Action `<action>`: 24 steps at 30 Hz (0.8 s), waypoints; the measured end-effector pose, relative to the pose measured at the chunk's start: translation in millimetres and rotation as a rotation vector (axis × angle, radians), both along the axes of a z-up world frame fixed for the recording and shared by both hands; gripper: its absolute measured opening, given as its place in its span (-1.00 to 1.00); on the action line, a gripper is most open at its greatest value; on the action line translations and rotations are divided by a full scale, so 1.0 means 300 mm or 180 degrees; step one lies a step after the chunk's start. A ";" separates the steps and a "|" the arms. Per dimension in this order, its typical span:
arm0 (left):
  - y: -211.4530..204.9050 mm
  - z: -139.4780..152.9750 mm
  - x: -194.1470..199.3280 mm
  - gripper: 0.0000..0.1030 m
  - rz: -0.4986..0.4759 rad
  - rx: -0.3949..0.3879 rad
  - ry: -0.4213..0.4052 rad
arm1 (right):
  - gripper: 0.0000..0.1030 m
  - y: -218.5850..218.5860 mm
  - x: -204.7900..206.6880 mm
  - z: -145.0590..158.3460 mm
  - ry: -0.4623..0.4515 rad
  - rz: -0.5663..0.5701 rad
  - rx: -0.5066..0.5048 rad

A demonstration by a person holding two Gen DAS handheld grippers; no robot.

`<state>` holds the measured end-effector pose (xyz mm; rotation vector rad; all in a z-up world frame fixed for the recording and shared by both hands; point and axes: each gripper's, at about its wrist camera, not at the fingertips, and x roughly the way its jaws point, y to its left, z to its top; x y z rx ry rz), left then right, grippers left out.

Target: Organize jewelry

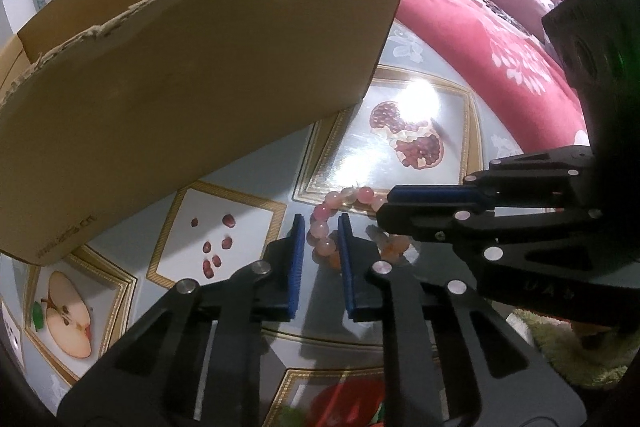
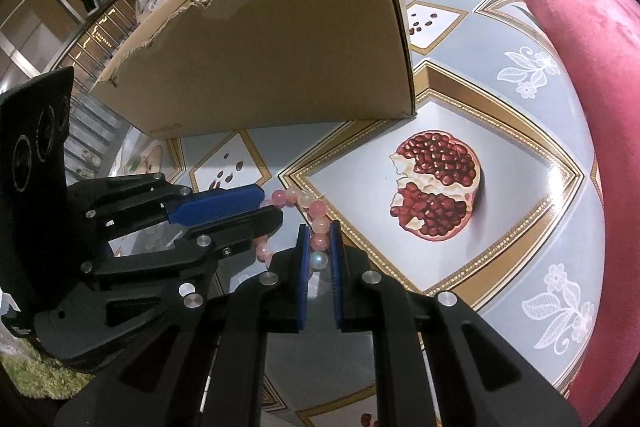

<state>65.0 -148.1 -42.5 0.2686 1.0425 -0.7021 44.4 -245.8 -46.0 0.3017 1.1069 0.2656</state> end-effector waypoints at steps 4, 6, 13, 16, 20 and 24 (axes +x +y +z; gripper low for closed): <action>0.000 0.001 -0.003 -0.81 -0.0012 0.0004 -0.0006 | -0.80 0.000 0.000 0.000 -0.0001 0.0000 -0.0001; -0.003 0.000 -0.003 -0.81 -0.0012 -0.0004 -0.0007 | -0.80 0.000 0.001 0.000 -0.0003 0.0002 -0.0004; 0.038 0.041 -0.018 -0.83 0.0005 -0.0140 -0.0095 | -0.81 0.013 -0.007 0.038 -0.0081 0.0076 0.0056; 0.087 0.085 -0.029 -0.83 0.0038 -0.0282 -0.0074 | -0.81 0.019 -0.020 0.100 -0.0207 0.0136 0.0078; 0.173 0.180 -0.033 -0.83 0.0095 -0.0603 -0.0020 | -0.81 0.035 -0.023 0.203 -0.0412 0.0217 0.0161; 0.242 0.313 -0.018 -0.83 0.0143 -0.0773 -0.0237 | -0.81 0.060 0.008 0.333 -0.0707 0.0366 0.0250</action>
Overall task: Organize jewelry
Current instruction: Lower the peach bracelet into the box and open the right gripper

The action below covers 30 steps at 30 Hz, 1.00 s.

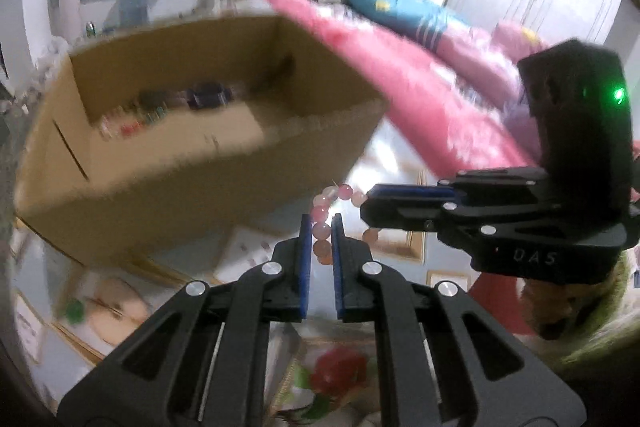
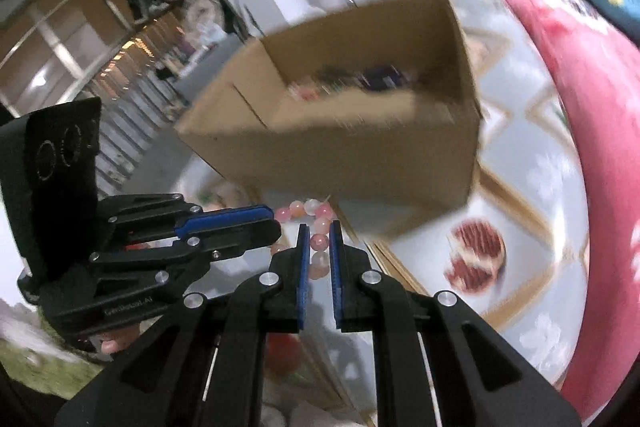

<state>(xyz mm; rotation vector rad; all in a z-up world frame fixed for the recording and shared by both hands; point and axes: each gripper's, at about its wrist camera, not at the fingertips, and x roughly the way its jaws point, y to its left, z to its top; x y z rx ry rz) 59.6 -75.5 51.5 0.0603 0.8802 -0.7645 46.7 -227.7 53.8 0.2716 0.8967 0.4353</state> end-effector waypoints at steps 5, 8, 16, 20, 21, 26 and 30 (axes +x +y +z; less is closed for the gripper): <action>0.061 0.156 0.075 -0.83 0.0075 -0.0087 -0.0353 | -0.81 0.040 0.134 0.123 -0.0257 0.0217 0.0046; 0.085 0.186 0.153 -0.83 0.0181 -0.0002 -0.0437 | -0.81 0.060 0.254 0.149 -0.0177 0.0367 0.0032; 0.132 0.098 0.465 -0.83 0.0476 0.0309 0.0045 | -0.81 0.176 0.633 0.044 0.0630 0.0699 -0.0098; 0.126 0.030 0.545 -0.83 0.0540 0.0600 0.0222 | -0.80 0.245 0.749 -0.024 0.0955 0.0787 -0.0246; 0.129 0.013 0.554 -0.83 0.0537 0.0643 0.0268 | -0.80 0.259 0.765 -0.041 0.1020 0.0833 -0.0258; 0.137 -0.030 0.560 -0.65 0.0581 0.0870 0.0322 | -0.80 0.302 0.819 -0.141 0.1370 0.0949 -0.0236; 0.167 -0.021 0.541 -0.54 0.0653 0.0826 0.0312 | -0.80 0.312 0.819 -0.159 0.1424 0.0950 -0.0210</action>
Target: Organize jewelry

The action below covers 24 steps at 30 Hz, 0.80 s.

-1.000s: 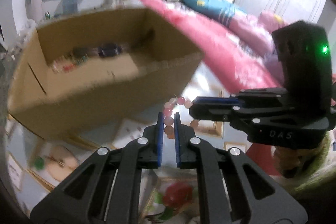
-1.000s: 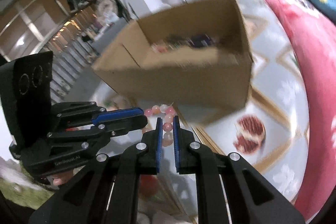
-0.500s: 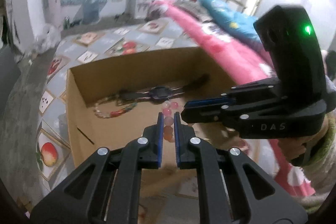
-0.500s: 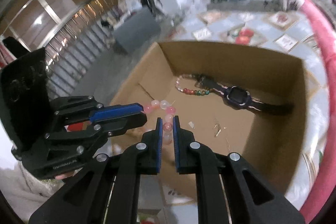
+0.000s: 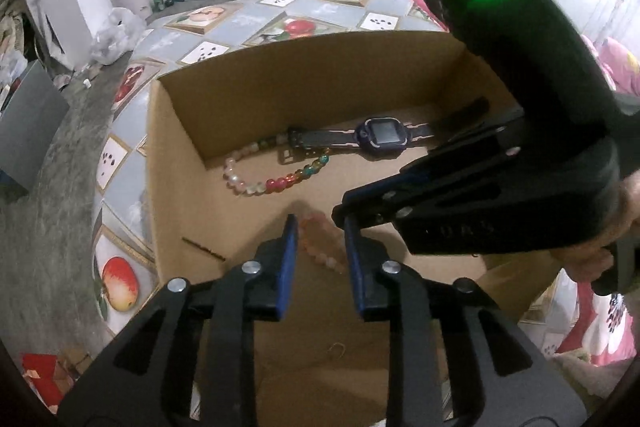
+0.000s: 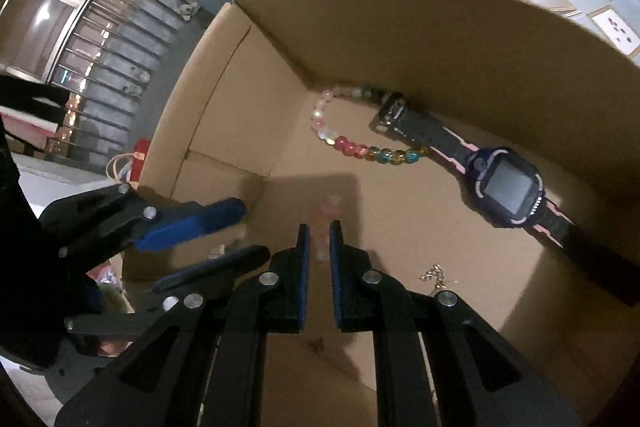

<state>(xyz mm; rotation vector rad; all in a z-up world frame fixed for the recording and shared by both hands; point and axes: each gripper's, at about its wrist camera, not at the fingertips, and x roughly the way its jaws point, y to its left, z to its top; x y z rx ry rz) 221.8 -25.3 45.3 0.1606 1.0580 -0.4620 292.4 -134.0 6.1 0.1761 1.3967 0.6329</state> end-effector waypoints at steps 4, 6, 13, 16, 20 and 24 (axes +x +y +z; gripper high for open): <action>0.033 0.039 -0.026 -0.53 0.0080 -0.0099 -0.0110 | -0.79 -0.039 -0.013 0.048 -0.0089 -0.0126 0.0161; 0.059 0.075 -0.054 -0.52 0.0127 -0.0214 -0.0214 | -0.79 -0.083 -0.042 0.110 -0.0235 -0.0222 0.0312; 0.152 0.215 -0.241 0.02 0.0269 -0.0461 -0.0937 | -0.48 -0.296 -0.286 0.350 -0.1053 -0.0511 0.0468; 0.182 0.209 -0.279 0.21 0.0437 -0.0366 -0.1099 | -0.40 -0.368 -0.397 0.370 -0.1391 -0.0732 0.0085; 0.232 0.115 -0.214 0.33 0.0738 -0.0440 -0.0668 | -0.15 -0.481 -0.450 0.290 -0.1344 -0.1283 -0.0090; 0.232 -0.007 -0.136 0.33 0.0858 -0.0589 -0.0112 | -0.14 -0.622 -0.441 0.150 -0.0868 -0.1915 0.0180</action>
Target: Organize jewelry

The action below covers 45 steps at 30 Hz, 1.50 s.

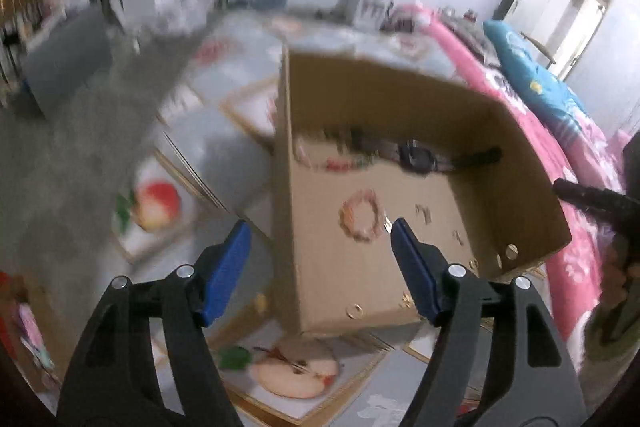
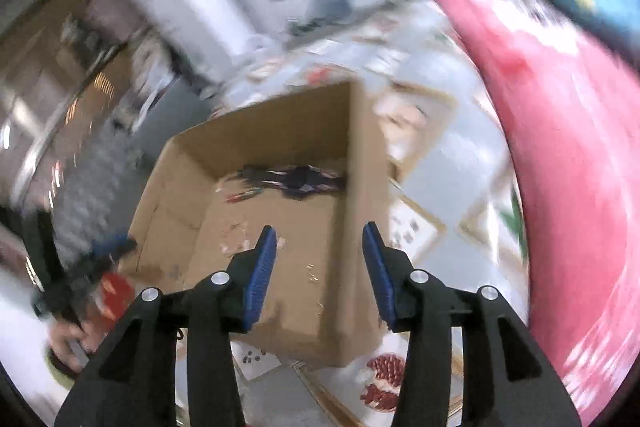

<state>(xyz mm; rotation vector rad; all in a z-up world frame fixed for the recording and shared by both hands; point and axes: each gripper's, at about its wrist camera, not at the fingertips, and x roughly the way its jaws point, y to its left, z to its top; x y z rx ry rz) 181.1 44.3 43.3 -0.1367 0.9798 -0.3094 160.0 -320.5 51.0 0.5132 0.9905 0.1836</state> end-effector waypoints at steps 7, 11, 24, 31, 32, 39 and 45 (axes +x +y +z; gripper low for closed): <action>-0.037 -0.058 0.024 0.40 0.0080 -0.0169 0.0342 | -0.08 0.034 0.034 -0.057 0.0307 0.0205 0.0103; -0.019 -0.038 0.011 0.40 0.0091 -0.0281 0.0373 | -0.08 0.036 0.022 -0.032 0.0316 0.0267 0.0038; -0.002 0.039 -0.203 0.40 -0.0089 -0.0428 0.0281 | -0.08 0.010 -0.244 0.024 0.0175 0.0235 0.0209; 0.016 -0.026 -0.381 0.40 -0.0084 -0.0434 0.0229 | -0.08 0.024 -0.412 -0.031 0.0196 0.0189 0.0137; 0.017 -0.021 -0.401 0.40 -0.0046 -0.0385 0.0134 | -0.08 0.022 -0.424 -0.030 0.0188 0.0160 0.0124; 0.016 0.088 -0.601 0.63 0.0213 -0.0077 -0.0641 | 0.15 0.067 -0.626 0.110 -0.0441 -0.0013 -0.0472; -0.018 0.111 -0.710 0.75 0.0265 0.0035 -0.0773 | 0.41 0.217 -0.736 0.125 -0.0659 0.0196 -0.0825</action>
